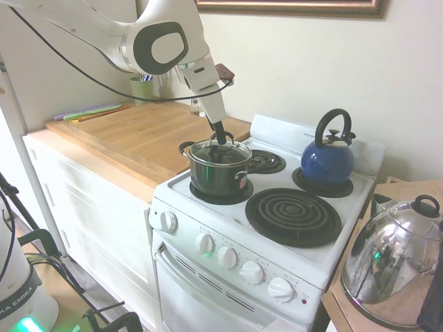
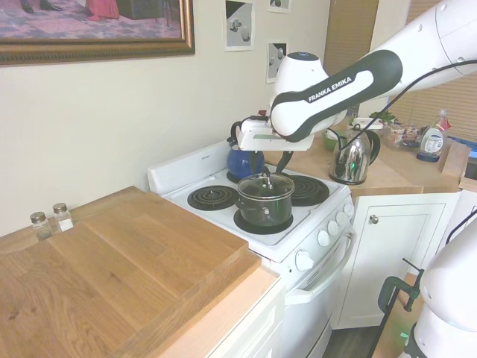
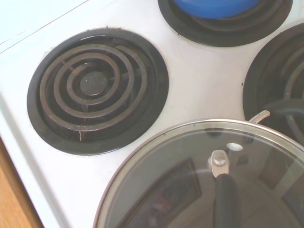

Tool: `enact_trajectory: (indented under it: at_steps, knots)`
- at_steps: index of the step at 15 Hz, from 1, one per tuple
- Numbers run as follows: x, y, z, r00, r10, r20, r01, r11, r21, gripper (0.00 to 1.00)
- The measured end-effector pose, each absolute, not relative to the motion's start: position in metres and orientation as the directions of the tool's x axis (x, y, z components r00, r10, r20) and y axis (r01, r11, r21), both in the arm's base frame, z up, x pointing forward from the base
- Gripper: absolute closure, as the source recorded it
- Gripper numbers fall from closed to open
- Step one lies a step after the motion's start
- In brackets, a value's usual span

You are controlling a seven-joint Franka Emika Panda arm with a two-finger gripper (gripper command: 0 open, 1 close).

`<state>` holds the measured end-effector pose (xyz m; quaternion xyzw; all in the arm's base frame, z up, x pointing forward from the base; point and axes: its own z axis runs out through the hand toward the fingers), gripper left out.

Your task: Uncover the lid of the pot

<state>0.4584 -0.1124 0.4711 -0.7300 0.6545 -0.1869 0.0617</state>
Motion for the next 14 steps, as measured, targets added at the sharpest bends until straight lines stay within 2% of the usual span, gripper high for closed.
enact_trajectory:
  at_steps: [14]
  knots:
    - [0.4614,-0.1131,0.463,0.068,-0.979,0.193,-0.937,-0.129,-0.324,1.0]
